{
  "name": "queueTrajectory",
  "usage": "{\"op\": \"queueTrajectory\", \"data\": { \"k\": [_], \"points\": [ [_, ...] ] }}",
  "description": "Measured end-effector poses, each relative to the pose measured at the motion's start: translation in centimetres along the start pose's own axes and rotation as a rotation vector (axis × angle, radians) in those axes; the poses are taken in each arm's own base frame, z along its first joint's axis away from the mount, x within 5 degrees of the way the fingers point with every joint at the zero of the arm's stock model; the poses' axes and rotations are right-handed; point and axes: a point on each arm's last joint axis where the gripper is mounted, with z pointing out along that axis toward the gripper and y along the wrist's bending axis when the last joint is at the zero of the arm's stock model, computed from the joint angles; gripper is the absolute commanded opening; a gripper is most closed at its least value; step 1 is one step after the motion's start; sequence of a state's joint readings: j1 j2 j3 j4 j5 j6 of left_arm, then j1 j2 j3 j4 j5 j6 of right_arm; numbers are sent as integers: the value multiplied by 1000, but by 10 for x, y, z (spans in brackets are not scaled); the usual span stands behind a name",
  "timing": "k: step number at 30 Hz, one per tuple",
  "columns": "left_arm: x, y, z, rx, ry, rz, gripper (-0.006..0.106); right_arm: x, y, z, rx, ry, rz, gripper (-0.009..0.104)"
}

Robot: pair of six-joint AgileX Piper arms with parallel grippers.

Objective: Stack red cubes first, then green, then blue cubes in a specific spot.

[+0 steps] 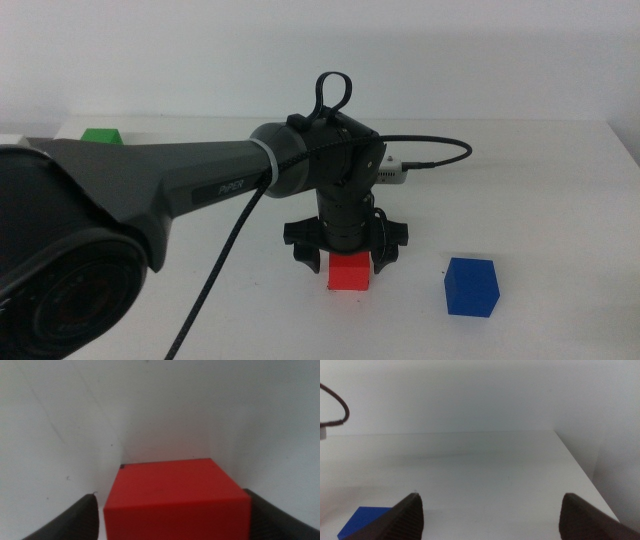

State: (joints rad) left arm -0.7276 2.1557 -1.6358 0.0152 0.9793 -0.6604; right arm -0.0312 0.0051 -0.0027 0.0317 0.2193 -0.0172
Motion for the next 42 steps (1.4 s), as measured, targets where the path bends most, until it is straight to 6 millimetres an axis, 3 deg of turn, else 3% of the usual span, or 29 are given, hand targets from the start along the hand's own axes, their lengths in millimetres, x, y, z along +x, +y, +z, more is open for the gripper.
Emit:
{"op": "queueTrajectory", "data": {
  "k": [4,8,11,13,14,15,20,23,26,28,33,42],
  "points": [
    [-1,1,-27,34,-41,5,94,0,0,0,0,0,0,87],
    [-8,25,-92,34,-173,13,94,0,0,0,0,0,0,87],
    [-19,70,-128,-23,-197,-15,94,0,0,0,0,0,0,87],
    [-31,109,-137,-72,-197,-41,94,0,0,0,0,0,0,87],
    [-39,132,-139,-97,-197,-67,94,0,0,0,0,0,0,87],
    [-52,178,-142,-134,-211,-129,94,0,0,0,0,0,0,87],
    [-78,276,-144,-152,-308,-213,94,0,0,0,0,0,0,87],
    [-92,317,-138,-118,-338,-225,94,0,0,0,0,0,0,87],
    [-107,347,-118,-100,-329,-198,94,0,0,0,0,0,0,87],
    [-124,360,-100,-109,-320,-159,94,0,0,0,0,0,0,87],
    [-146,368,-73,-116,-321,-137,94,0,0,0,0,0,0,87],
    [-156,374,-35,-111,-279,-137,94,0,0,0,0,0,0,87]
  ]
}}
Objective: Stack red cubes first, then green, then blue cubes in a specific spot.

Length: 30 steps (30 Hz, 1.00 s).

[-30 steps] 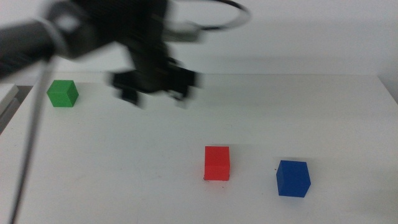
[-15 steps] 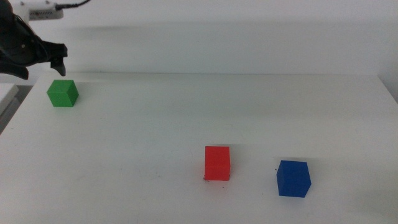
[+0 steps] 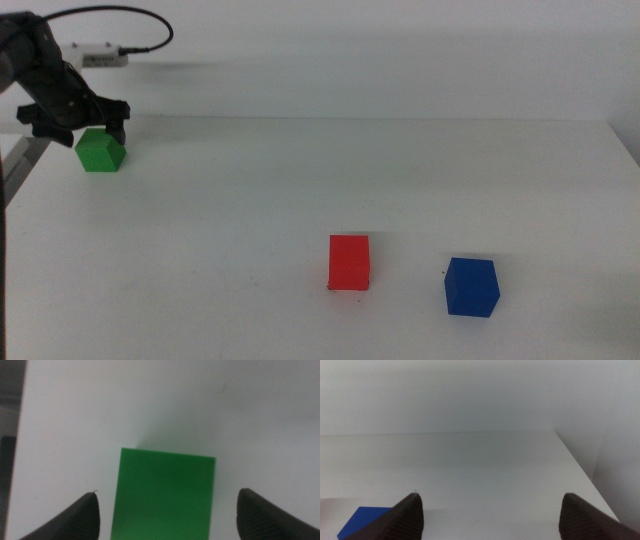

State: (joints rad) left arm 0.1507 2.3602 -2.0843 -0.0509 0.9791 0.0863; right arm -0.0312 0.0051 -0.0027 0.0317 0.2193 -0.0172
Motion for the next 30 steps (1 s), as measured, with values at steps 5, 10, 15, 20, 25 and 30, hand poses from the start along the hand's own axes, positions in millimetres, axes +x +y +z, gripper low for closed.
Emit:
{"op": "queueTrajectory", "data": {
  "k": [5,10,15,20,25,30],
  "points": [
    [7,5,22,-4,38,2,84,0,0,0,0,0,0,87],
    [8,8,32,23,24,-8,45,0,0,0,0,0,0,87],
    [4,2,12,75,32,-26,14,0,0,0,0,0,0,87],
    [15,-42,-69,89,27,-40,8,0,0,0,0,0,0,87],
    [87,-150,-141,134,46,-54,8,0,0,0,0,0,0,87],
    [170,-245,-177,187,-2,-26,8,0,0,0,0,0,0,87]
  ]
}}
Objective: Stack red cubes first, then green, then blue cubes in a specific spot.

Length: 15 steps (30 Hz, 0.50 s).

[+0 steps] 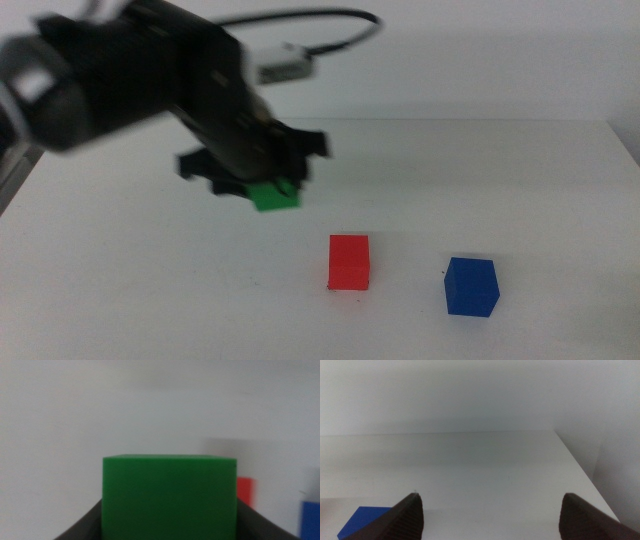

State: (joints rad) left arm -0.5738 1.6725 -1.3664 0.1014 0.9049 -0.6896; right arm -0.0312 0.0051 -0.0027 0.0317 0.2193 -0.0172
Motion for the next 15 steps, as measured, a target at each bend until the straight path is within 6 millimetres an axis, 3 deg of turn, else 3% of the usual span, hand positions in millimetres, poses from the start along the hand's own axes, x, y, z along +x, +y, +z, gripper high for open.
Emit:
{"op": "queueTrajectory", "data": {
  "k": [5,8,15],
  "points": [
    [37,-53,13,-53,-30,10,9,0,0,0,0,0,0,87],
    [41,-73,26,-102,-13,8,13,0,0,0,0,0,0,87],
    [43,-90,59,-129,47,30,15,0,0,0,0,0,0,87]
  ]
}}
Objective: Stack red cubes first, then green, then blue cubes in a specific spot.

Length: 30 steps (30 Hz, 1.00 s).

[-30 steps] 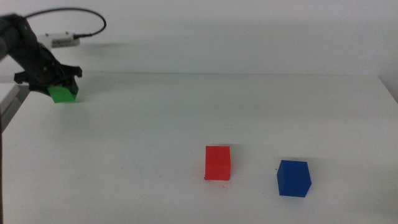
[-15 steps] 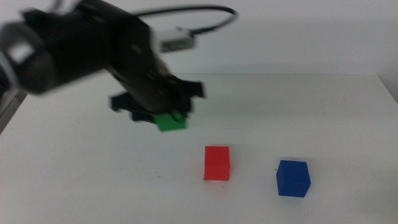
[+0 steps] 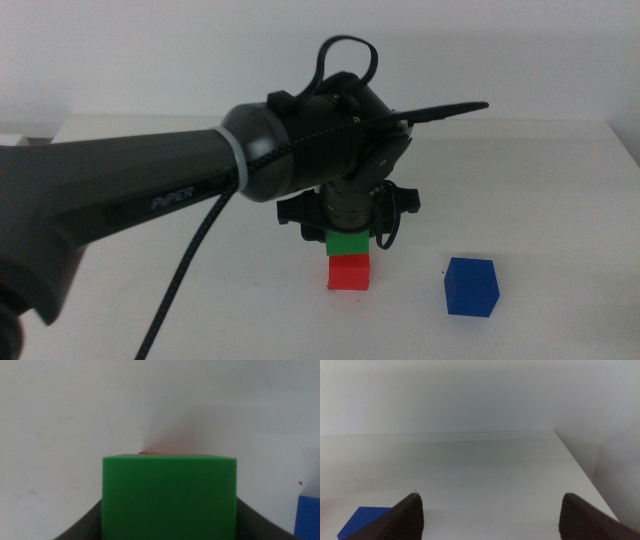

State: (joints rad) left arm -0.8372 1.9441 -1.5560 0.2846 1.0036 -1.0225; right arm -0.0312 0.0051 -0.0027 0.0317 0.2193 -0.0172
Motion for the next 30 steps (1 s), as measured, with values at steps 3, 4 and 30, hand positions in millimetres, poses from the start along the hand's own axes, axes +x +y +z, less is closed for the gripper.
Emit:
{"op": "queueTrajectory", "data": {
  "k": [3,4,30],
  "points": [
    [1,-3,7,10,11,-2,15,0,0,0,0,0,0,87],
    [2,-4,9,11,15,-4,15,0,0,0,0,0,0,87],
    [6,-7,21,2,49,88,40,0,0,0,0,0,0,87]
  ]
}}
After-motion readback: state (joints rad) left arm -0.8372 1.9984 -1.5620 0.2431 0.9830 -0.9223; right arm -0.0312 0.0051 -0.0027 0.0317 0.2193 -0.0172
